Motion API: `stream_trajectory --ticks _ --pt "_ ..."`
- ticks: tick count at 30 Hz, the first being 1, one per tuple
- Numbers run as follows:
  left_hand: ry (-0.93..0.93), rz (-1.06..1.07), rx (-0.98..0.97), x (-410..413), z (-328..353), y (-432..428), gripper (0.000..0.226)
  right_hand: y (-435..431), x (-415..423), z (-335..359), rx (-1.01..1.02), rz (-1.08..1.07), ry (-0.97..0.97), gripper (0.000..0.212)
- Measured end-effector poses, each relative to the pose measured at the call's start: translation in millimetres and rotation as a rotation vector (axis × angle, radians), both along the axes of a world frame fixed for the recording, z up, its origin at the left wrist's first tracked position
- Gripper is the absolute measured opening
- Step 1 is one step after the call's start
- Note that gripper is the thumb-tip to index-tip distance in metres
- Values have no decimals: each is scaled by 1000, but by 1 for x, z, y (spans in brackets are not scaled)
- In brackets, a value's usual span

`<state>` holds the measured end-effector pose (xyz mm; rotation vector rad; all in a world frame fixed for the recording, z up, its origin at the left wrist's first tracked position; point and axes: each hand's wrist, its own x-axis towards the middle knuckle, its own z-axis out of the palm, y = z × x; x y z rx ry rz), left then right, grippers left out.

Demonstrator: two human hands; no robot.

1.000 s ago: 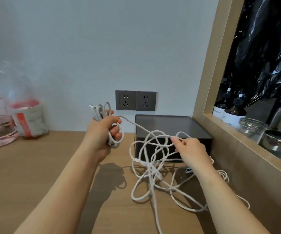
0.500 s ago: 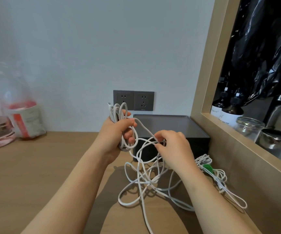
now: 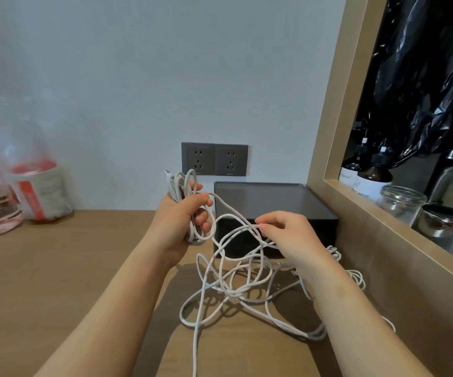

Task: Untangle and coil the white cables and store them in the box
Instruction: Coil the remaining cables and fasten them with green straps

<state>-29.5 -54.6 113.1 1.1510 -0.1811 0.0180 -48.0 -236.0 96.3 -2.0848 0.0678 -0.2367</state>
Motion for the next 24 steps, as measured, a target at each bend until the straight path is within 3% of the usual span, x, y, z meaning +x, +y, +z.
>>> stream_trajectory --ticks 9,14,18,24 --pt "-63 -48 227 -3 -13 0 5 6 4 8 26 -36 -182 15" --pt "-59 -60 295 -3 -20 -4 6 12 -1 13 146 23 -183 22" --pt "-57 -69 280 -3 -23 -5 4 8 5 2 -47 -70 -181 25" --pt "-34 -57 120 -4 -21 2 7 -26 24 -28 -314 -400 -96 31"
